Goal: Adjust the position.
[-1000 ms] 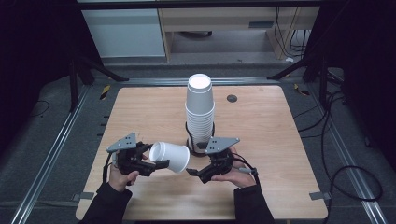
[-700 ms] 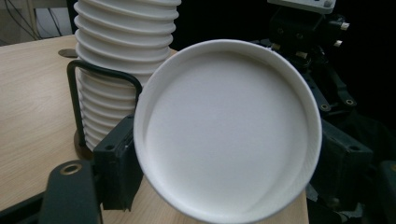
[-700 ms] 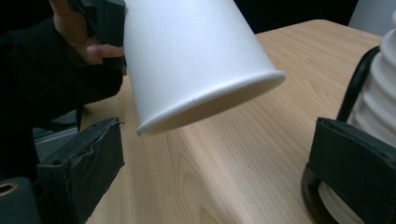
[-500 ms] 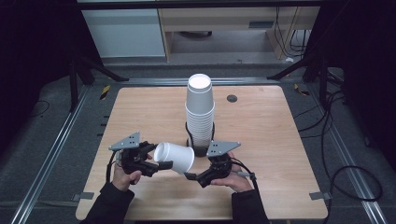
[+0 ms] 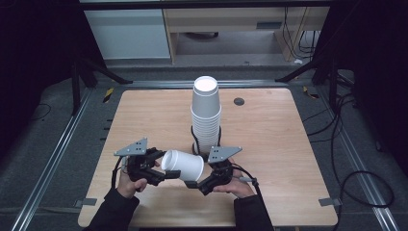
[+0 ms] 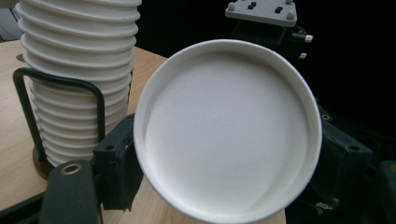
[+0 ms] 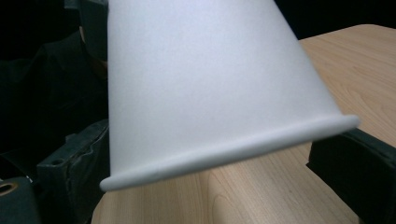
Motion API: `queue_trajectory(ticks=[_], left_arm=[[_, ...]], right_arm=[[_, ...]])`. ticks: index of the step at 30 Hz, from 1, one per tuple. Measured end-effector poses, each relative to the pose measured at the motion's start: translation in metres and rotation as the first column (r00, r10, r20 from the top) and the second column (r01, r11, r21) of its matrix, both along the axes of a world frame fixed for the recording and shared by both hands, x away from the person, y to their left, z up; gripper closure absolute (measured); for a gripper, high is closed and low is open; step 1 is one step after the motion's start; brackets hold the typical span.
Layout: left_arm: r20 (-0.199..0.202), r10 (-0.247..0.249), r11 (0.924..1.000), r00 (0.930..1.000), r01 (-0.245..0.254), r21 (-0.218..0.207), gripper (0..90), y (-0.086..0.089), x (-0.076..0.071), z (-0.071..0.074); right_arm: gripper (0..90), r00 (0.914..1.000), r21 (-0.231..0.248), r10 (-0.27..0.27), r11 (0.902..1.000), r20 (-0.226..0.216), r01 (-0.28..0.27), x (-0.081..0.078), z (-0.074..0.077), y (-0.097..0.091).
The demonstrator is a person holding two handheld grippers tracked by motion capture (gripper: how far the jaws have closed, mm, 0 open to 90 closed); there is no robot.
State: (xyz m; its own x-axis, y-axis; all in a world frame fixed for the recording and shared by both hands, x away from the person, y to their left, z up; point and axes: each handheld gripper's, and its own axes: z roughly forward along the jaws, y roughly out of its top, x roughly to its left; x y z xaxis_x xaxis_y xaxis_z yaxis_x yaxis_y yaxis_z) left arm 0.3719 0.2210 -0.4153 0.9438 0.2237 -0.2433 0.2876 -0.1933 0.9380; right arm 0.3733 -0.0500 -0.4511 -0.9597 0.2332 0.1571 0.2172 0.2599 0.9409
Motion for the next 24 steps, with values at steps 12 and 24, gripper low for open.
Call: queue_trajectory(ticks=[12, 24], left_arm=[[0.003, -0.017, 0.9997, 0.9998, 0.017, 0.016, 22.1, -0.0031, -0.0009, -0.0008], [0.007, 0.014, 0.9997, 0.9999, -0.014, 0.018, 16.7, -0.0007, -0.0026, 0.0042]], right_arm=[[7.4, 0.9995, 0.015, 0.028, 0.9995, 0.015, -0.028, 0.0013, -0.0025, 0.0061], [8.7, 0.9995, 0.027, 0.032, 0.9991, 0.003, -0.032, 0.0018, -0.0001, 0.0024]])
